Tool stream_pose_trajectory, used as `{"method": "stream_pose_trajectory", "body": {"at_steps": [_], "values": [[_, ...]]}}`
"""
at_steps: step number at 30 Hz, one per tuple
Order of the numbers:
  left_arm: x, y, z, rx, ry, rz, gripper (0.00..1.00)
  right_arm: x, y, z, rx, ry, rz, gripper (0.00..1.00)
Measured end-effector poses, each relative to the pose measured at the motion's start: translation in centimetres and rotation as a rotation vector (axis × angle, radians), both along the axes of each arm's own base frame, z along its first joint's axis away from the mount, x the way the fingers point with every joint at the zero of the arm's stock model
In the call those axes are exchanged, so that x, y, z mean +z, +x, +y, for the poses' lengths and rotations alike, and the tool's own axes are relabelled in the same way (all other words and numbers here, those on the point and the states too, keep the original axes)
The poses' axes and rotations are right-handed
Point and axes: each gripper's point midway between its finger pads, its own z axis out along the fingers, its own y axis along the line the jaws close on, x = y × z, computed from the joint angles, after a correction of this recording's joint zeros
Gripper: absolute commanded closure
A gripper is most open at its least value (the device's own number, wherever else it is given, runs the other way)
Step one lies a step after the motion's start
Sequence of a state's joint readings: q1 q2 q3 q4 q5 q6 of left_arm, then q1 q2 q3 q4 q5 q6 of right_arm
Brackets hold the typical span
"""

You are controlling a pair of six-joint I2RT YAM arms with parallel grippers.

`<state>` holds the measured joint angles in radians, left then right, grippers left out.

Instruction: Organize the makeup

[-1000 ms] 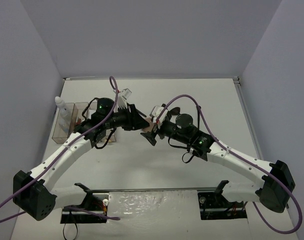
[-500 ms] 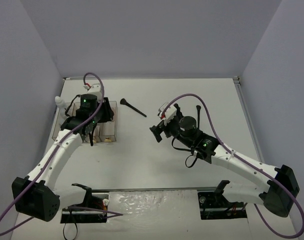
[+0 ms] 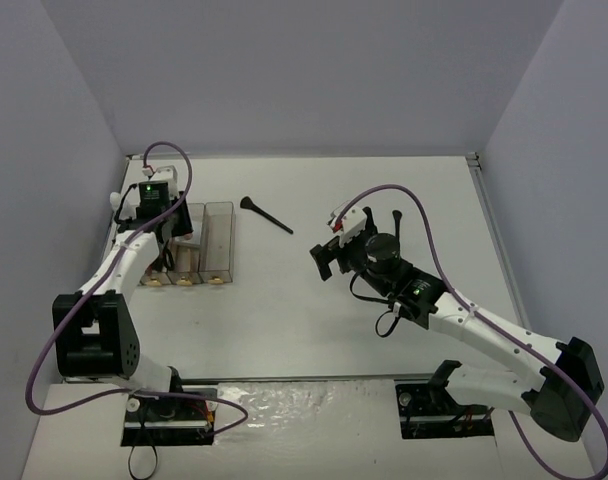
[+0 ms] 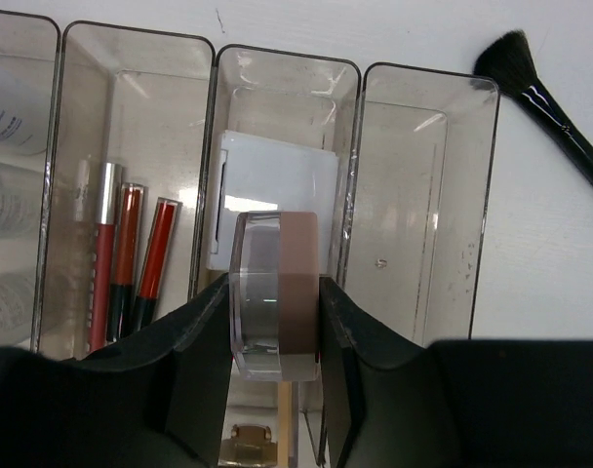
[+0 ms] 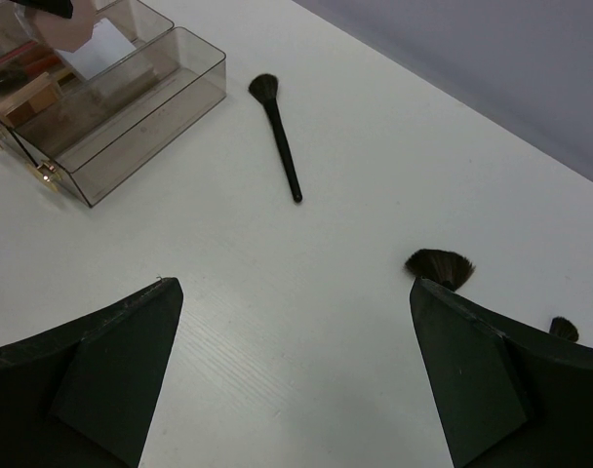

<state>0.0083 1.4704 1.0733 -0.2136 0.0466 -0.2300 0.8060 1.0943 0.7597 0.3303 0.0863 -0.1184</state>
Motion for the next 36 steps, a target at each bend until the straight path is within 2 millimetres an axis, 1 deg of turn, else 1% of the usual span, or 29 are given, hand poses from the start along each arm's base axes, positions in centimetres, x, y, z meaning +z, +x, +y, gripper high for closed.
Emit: {"method": "stream_pose_trajectory", "body": {"at_steps": [2,3,5,7,9,12,16,22,24,27,28,29,31,34,36], "values": [[-0.4,0.7,0.3,-0.018,-0.003,-0.007,0.96,0.2,0.1,-0.2,-0.007,0.008,0.0,0.0],[-0.5,1.0,0.4,-0.025,-0.006,-0.015,0.93,0.3,0.1,-0.3,-0.011,0.012,-0.001,0.0],[-0.7,1.5,0.8,-0.029,-0.005,-0.025,0.8,0.3,0.2,-0.4,-0.015,0.016,-0.001,0.0],[-0.8,1.9,1.2,-0.031,-0.006,-0.034,0.7,0.4,0.3,-0.5,-0.019,0.019,0.0,0.0],[-0.7,2.4,1.1,-0.042,-0.018,-0.051,0.54,0.2,0.4,-0.7,-0.025,0.018,0.003,0.0],[-0.7,3.1,0.8,-0.062,-0.039,-0.076,0.42,0.0,0.7,-1.1,-0.041,0.02,0.012,0.0],[-1.1,3.6,0.5,-0.078,-0.055,-0.085,0.33,-0.3,1.4,-2.0,-0.078,0.033,0.031,0.0],[-1.0,3.4,0.8,-0.063,-0.046,-0.083,0.28,-0.9,3.0,-4.2,-0.16,0.058,0.068,0.01],[-0.2,3.0,0.8,-0.052,-0.044,-0.091,0.26,-1.5,3.5,-4.7,-0.187,0.06,0.09,0.02],[2.1,2.4,0.6,-0.037,-0.046,-0.129,0.25,-2.9,3.9,-5.2,-0.215,0.048,0.13,0.03],[3.1,2.0,0.0,-0.031,-0.046,-0.137,0.24,-3.4,3.9,-5.2,-0.22,0.042,0.147,0.03],[4.2,1.6,-0.7,-0.026,-0.048,-0.148,0.18,-3.9,3.9,-5.3,-0.226,0.036,0.163,0.03],[7.1,0.9,-3.6,-0.038,-0.053,-0.193,0.05,-4.6,3.8,-5.5,-0.244,0.027,0.188,0.03],[11.4,-0.1,-10.5,-0.09,-0.1,-0.261,0.04,-4.8,3.8,-6.0,-0.276,0.038,0.205,0.03],[12.8,-0.4,-14.4,-0.117,-0.145,-0.283,0.04,-4.6,3.8,-6.2,-0.292,0.051,0.206,0.02]]}}
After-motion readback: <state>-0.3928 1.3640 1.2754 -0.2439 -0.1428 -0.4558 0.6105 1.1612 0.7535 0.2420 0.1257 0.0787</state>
